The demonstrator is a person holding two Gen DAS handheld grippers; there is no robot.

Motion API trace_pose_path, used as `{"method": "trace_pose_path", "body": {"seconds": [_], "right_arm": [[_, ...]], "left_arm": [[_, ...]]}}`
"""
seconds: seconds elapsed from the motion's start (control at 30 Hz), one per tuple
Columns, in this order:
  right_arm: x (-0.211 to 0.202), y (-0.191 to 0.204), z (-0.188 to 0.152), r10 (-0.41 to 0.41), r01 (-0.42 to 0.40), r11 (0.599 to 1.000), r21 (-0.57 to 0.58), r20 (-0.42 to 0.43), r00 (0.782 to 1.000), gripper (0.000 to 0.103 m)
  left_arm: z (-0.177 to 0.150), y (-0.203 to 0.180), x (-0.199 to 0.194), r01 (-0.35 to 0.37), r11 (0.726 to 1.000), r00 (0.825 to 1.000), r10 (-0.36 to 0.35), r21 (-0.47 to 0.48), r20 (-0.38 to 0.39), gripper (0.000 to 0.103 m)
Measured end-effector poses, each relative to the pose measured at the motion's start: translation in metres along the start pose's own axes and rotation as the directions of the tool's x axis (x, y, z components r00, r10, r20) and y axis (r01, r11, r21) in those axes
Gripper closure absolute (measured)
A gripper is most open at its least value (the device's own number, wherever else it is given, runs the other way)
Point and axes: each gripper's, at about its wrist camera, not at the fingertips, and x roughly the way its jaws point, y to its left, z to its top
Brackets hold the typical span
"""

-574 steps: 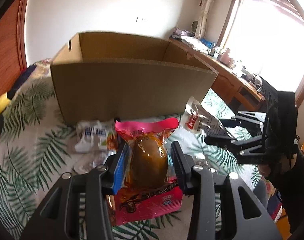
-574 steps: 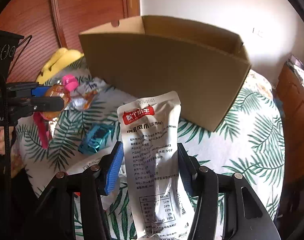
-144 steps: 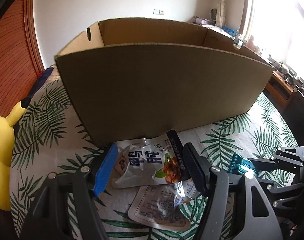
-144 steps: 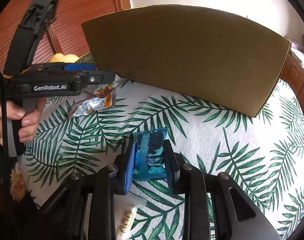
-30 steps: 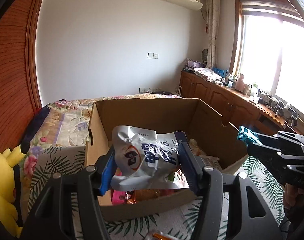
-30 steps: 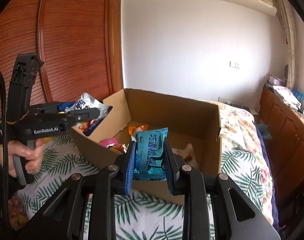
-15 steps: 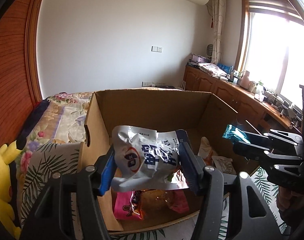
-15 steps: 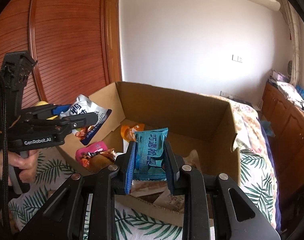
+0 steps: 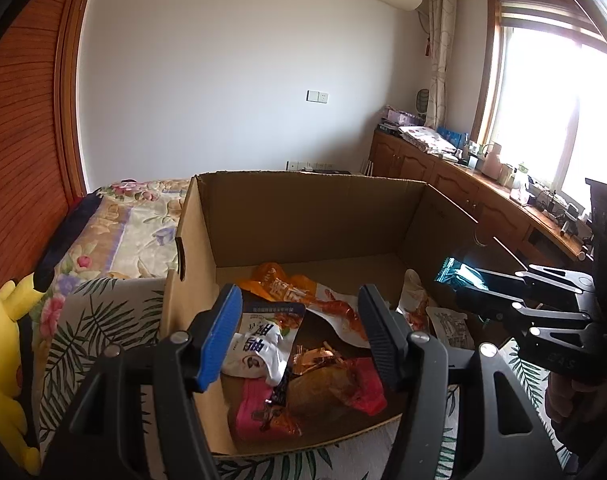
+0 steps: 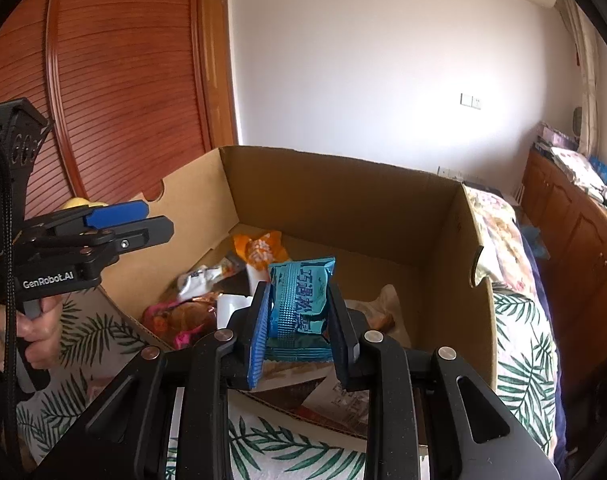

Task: Organize snacks
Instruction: 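Open both tools to drop the duck-snack bag and blue pack into the box, then move both open tools back from the box to the remaining snacks on the bedspread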

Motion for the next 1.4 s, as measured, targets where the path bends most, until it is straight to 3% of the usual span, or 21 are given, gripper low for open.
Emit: {"method": "trace_pose_path", "body": {"seconds": [0.43,0.77,1.07,1.4], "right_arm": [[-0.004,-0.006,-0.005,-0.001,0.001,0.999,0.033,0.004,1.0,0.07],[-0.04,0.005,-0.009,-0.005,0.004,1.0,0.023,0.034,0.999,0.07],[-0.088,0.012,-0.034,-0.02,0.018,0.999,0.047,0.042,0.999,0.069],[-0.112,0.032,-0.075,-0.01,0.01,0.998,0.059,0.007,1.0,0.066]], "left_arm": [[-0.003,-0.003,-0.004,-0.008,1.0,1.0,0.008,0.01,-0.012,0.042],[-0.007,-0.018,-0.037,-0.008,0.999,1.0,0.008,0.05,0.0,0.038],[-0.025,-0.035,-0.081,-0.002,0.996,1.0,0.003,0.087,-0.008,0.035],[-0.066,-0.039,-0.096,0.005,0.996,0.997,0.002,0.086,-0.071,0.03]]}}
